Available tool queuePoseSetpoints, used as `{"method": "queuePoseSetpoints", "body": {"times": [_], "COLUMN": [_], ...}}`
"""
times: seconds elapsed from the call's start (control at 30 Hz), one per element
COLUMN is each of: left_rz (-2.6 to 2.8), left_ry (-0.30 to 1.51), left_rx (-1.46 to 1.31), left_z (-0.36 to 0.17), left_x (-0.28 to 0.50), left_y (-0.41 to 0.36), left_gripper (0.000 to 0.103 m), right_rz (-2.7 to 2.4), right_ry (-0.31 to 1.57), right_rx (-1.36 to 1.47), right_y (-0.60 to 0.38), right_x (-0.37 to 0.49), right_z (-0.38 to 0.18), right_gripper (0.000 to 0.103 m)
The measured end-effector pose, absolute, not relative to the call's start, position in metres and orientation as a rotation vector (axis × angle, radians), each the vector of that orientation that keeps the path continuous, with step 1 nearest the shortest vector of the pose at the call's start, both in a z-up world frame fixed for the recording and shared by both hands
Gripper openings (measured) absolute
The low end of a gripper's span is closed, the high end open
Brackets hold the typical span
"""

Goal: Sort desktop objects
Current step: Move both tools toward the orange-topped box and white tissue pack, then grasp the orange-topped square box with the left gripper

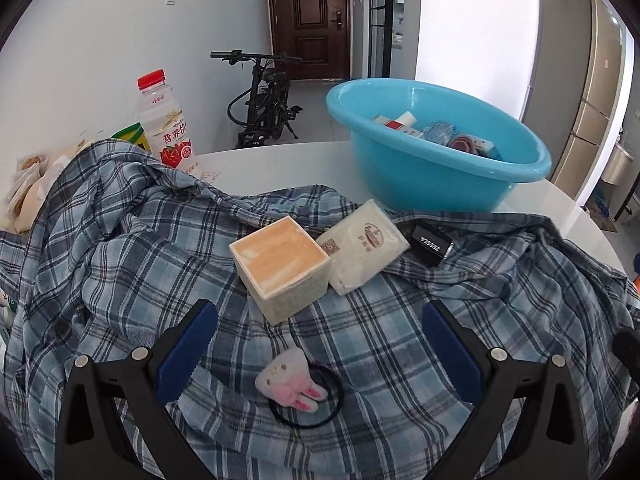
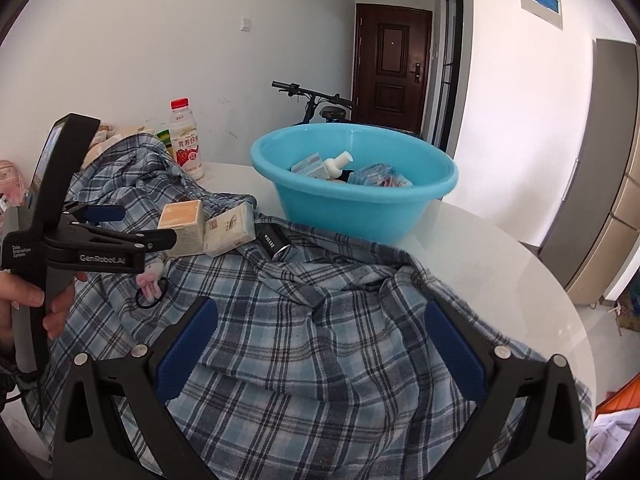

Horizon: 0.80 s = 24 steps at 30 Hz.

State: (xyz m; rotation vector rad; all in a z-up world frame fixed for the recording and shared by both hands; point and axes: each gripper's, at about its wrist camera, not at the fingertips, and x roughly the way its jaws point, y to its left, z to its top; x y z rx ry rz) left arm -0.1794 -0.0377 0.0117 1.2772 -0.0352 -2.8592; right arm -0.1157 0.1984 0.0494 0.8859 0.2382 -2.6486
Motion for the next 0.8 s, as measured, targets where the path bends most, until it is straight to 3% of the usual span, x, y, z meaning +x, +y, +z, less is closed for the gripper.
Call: {"method": "queuePoseSetpoints", "body": {"times": [0.23,0.8], "left_rz": [-2.842,-2.800], "left_ry": [-0.028,0.048], "left_rx": [1.294,1.350], "left_z": [-0.002,-0.015], "left_x": [-0.199,-0.236], "left_y": [-0.042,-0.063], "left_gripper": [0.103,0.103], "right_rz": [-2.594,-2.597], "right_ry": [0.334,0.360], "right_rx": [0.905,0.926], "right_y": [0.168,0.134], "right_x": [-0.134,-0.172], "right_z": [0.050,0.027], "right_gripper": [0.103,0.103]}}
